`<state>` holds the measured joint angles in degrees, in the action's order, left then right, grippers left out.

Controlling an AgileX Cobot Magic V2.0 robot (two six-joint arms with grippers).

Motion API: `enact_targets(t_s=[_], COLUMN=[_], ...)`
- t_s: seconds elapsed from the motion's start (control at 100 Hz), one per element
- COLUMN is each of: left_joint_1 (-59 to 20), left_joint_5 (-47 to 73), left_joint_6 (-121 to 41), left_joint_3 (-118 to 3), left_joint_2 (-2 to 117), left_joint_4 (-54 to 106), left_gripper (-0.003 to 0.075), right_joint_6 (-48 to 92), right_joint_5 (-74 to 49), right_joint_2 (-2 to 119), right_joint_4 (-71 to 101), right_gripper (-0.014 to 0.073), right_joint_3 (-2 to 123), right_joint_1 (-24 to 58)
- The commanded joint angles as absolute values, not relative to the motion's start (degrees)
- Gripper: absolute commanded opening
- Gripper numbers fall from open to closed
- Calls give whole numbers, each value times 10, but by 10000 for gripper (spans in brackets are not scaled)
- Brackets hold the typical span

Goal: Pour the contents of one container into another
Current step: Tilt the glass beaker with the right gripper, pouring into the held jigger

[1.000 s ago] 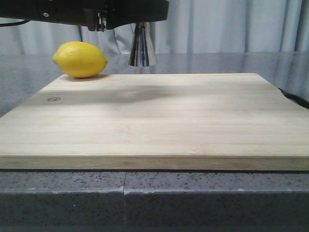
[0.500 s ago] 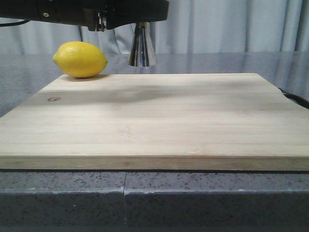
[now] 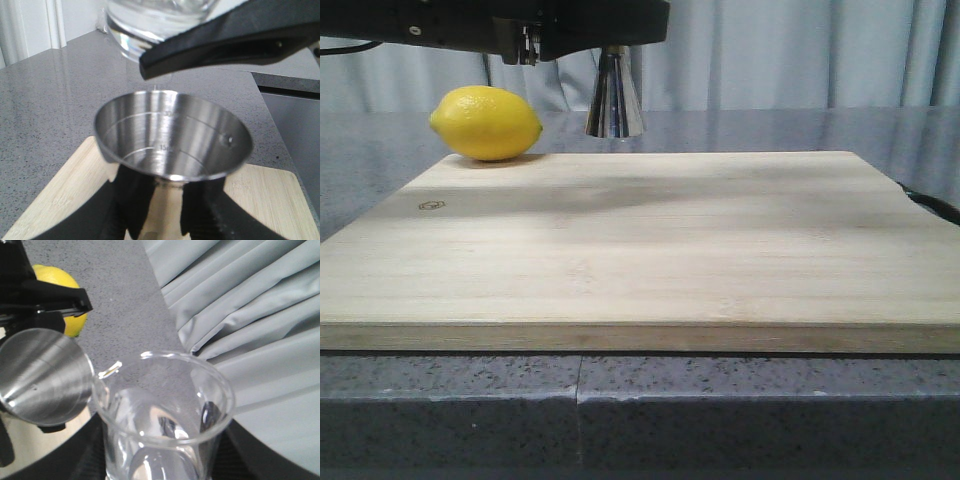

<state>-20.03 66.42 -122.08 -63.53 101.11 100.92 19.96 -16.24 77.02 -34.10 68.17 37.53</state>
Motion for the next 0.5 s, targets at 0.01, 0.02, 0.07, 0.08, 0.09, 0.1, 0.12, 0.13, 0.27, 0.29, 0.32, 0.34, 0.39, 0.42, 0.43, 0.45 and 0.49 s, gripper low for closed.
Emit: enact_targets(t_s=[0.01, 0.02, 0.07, 0.08, 0.09, 0.1, 0.12, 0.13, 0.27, 0.29, 0.32, 0.34, 0.39, 0.42, 0.43, 0.45, 0.49], left_joint_1=[-205, -205, -205, -205, -205, -205, -205, -205, -205, -205, -205, -205, -205, -205, -205, -205, -205], left_joint_5=[720, 720, 720, 720, 720, 720, 720, 720, 720, 720, 720, 720, 720, 720, 720, 720, 720], left_joint_6=[-1215, -1215, -1215, -1215, -1215, -1215, -1215, -1215, -1215, -1215, -1215, -1215, -1215, -1215, -1215, -1215, -1215], left_joint_3=[-653, -653, -653, -653, -653, -653, -653, -653, -653, -653, -653, -653, -653, -653, -653, -653, -653], left_joint_2=[981, 981, 981, 981, 981, 981, 981, 981, 981, 981, 981, 981, 981, 981, 981, 981, 981], left_joint_4=[1060, 1060, 1060, 1060, 1060, 1060, 1060, 1060, 1060, 1060, 1060, 1060, 1060, 1060, 1060, 1060, 1060], left_gripper=[220, 220, 220, 220, 220, 220, 220, 220, 220, 220, 220, 220, 220, 220, 220, 220, 220], right_joint_6=[204, 204, 204, 204, 204, 204, 204, 204, 204, 204, 204, 204, 204, 204, 204, 204, 204], right_joint_5=[-108, -107, -103, -101, -101, -101, -99, -98, -93, -93, -89, -86, -84, -82, -82, -82, -81], right_joint_2=[753, 753, 753, 754, 755, 755, 756, 756, 770, 773, 775, 776, 778, 779, 779, 780, 780], right_joint_4=[-378, -380, -390, -393, -395, -397, -399, -400, -438, -449, -464, -475, -500, -513, -519, -527, -537], right_gripper=[288, 288, 288, 288, 288, 288, 288, 288, 288, 288, 288, 288, 288, 288, 288, 288, 288], right_joint_3=[704, 704, 704, 704, 704, 704, 704, 704, 704, 704, 704, 704, 704, 704, 704, 704, 704], right_joint_1=[376, 376, 376, 376, 376, 376, 376, 376, 376, 376, 376, 376, 376, 376, 376, 376, 376])
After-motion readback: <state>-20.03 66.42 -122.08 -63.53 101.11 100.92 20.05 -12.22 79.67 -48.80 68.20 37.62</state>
